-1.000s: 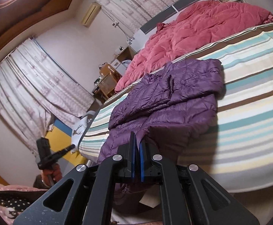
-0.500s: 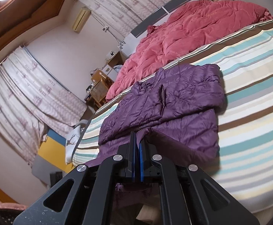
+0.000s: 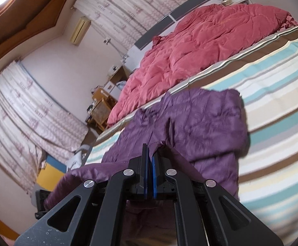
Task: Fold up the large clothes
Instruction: 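Lift the hem with both grippers and fold it toward the collar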
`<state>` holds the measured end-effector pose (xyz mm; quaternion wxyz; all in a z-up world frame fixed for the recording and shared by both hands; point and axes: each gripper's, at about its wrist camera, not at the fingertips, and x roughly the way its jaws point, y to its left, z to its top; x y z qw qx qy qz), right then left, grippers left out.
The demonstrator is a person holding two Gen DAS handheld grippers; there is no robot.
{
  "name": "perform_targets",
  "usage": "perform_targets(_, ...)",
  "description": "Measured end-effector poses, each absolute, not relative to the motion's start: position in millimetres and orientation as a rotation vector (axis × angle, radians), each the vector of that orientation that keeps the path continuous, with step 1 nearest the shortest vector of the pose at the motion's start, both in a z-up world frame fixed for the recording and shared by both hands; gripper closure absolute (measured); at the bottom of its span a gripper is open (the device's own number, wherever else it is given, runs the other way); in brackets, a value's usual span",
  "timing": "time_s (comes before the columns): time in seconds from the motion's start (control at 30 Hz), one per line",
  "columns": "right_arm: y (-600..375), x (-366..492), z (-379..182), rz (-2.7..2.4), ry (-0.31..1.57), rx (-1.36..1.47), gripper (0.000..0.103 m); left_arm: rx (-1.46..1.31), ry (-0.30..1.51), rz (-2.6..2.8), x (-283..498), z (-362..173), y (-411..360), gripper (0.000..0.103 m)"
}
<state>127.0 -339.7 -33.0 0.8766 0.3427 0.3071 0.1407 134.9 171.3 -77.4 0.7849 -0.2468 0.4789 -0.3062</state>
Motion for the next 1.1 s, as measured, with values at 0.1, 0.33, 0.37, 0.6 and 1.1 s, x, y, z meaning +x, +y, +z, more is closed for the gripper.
perform_targets(0.1, -349, 150, -33, 0.271, 0.641, 0.742, 0.100, -0.581, 0.998, -0.644, 165, -68, 177, 0.097)
perform_targets(0.33, -362, 213, -48, 0.212, 0.681, 0.816, 0.099, -0.688, 0.997, -0.560, 253, -77, 172, 0.097)
perform_targets(0.37, -363, 219, -50, 0.202, 0.685, 0.823, 0.100, -0.696, 1.005, -0.544, 266, -81, 170, 0.097)
perform_targets(0.6, -373, 268, -75, 0.082, 0.746, 0.798, 0.100, -0.730, 1.048, -0.442, 329, -111, 159, 0.097)
perform_targets(1.1, -364, 298, -106, -0.024, 0.826, 0.614, 0.095, -0.728, 0.922, -0.401, 348, -109, 151, 0.059)
